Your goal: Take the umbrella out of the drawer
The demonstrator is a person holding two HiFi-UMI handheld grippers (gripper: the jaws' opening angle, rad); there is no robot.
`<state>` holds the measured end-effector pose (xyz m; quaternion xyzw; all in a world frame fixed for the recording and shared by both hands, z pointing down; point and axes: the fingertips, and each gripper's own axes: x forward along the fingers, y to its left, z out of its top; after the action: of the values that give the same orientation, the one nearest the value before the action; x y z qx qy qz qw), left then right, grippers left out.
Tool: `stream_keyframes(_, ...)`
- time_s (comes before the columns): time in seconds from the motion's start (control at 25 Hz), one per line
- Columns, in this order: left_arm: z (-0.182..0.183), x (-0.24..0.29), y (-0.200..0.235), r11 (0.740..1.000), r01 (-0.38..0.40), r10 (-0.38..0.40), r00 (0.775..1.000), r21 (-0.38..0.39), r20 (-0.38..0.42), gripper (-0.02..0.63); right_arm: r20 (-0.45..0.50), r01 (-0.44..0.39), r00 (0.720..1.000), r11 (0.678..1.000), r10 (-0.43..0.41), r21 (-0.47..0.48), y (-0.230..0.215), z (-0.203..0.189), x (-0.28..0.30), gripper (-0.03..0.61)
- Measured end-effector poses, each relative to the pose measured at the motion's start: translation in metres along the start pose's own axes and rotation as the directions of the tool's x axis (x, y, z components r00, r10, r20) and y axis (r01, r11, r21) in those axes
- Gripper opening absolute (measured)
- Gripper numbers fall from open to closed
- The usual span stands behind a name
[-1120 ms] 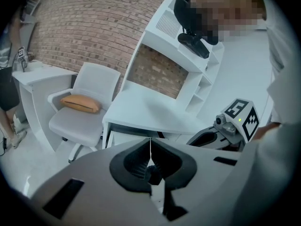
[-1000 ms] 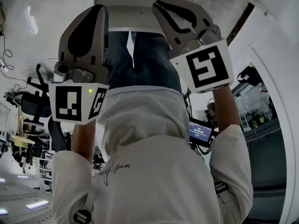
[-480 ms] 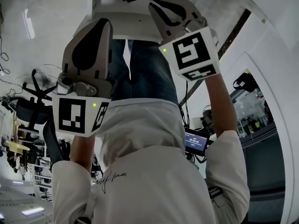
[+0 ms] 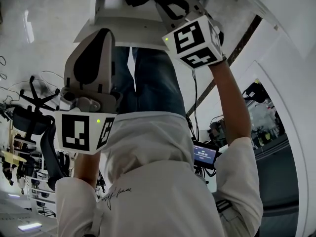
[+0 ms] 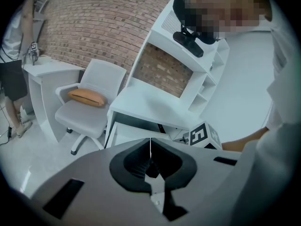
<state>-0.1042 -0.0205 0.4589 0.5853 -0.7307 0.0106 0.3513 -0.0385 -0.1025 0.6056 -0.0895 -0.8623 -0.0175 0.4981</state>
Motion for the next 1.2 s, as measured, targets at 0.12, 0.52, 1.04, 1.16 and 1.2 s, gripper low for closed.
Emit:
stream_keyframes(0.12, -0.003, 0.001, -0.004, 1.000, 0.013, -0.013, 1.000, 0.006, -0.011, 0.017, -0.038, -0.019, 0.999, 1.000, 0.019, -0.013, -0.002, -0.006, 0.013, 0.112)
stream_keyframes(0.52, -0.018, 0.003, -0.011, 0.998, -0.005, 0.008, 0.998, 0.057, -0.067, 0.018, -0.133, -0.010, 0.991, 0.982, -0.016, -0.190, -0.005, -0.017, 0.050, 0.199)
stream_keyframes(1.04, -0.027, -0.007, -0.026, 0.993, 0.088, -0.085, 0.996, 0.082, -0.039, 0.017, -0.211, -0.054, 0.978, 0.968, 0.001, -0.245, -0.012, -0.027, 0.086, 0.229)
stream_keyframes(1.16, -0.029, -0.006, -0.023, 0.992, 0.078, -0.075, 0.997, 0.096, -0.037, 0.017, -0.230, -0.051, 0.973, 0.958, -0.015, -0.282, -0.014, -0.031, 0.090, 0.238)
stream_keyframes(1.2, -0.030, -0.006, -0.022, 0.993, 0.078, -0.075, 0.996, 0.087, -0.039, 0.017, -0.235, -0.054, 0.972, 0.956, -0.016, -0.287, -0.014, -0.032, 0.092, 0.238)
